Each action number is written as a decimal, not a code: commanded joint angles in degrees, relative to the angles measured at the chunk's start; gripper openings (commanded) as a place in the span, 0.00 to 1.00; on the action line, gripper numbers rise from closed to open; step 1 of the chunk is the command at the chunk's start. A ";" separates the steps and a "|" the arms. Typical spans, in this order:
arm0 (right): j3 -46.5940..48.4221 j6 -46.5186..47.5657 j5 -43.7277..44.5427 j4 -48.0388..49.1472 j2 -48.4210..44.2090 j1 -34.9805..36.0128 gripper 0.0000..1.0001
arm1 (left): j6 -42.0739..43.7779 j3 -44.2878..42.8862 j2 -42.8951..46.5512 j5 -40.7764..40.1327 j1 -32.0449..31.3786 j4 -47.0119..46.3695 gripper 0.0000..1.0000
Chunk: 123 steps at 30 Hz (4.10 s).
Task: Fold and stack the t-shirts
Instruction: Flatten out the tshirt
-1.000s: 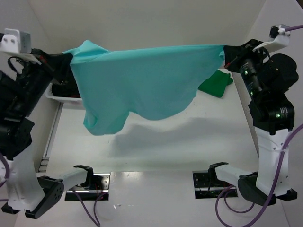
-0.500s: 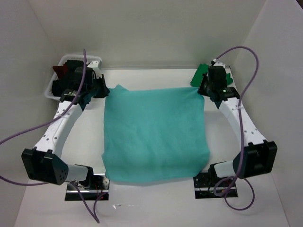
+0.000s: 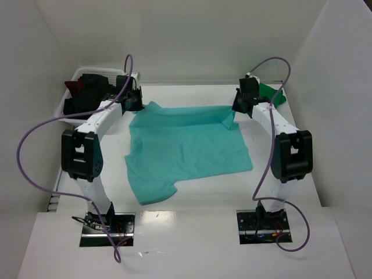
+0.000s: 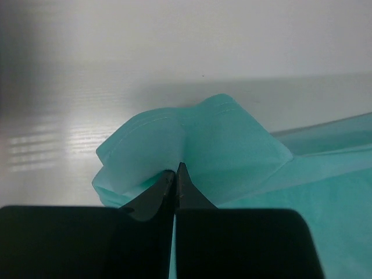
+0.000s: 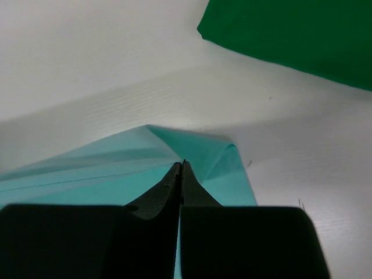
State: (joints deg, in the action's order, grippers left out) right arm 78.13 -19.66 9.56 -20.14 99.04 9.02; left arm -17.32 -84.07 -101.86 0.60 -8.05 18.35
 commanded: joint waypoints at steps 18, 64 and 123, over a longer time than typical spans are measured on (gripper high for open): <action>23.65 -2.40 4.06 -4.38 21.18 -3.65 0.00 | 1.16 -25.79 -24.79 -3.86 2.17 0.28 0.96; 31.47 1.38 5.20 -8.07 26.64 -4.71 0.00 | -2.81 -47.85 -40.70 1.43 2.78 4.07 0.00; 33.23 0.32 6.25 -10.18 29.89 -4.71 0.00 | -0.78 -74.66 -59.42 19.35 4.98 20.76 0.61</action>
State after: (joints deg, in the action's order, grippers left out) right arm 107.90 -19.20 13.87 -29.87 128.20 4.82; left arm -19.29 -156.31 -159.92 18.31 -2.92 35.70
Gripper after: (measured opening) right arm 0.004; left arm 0.613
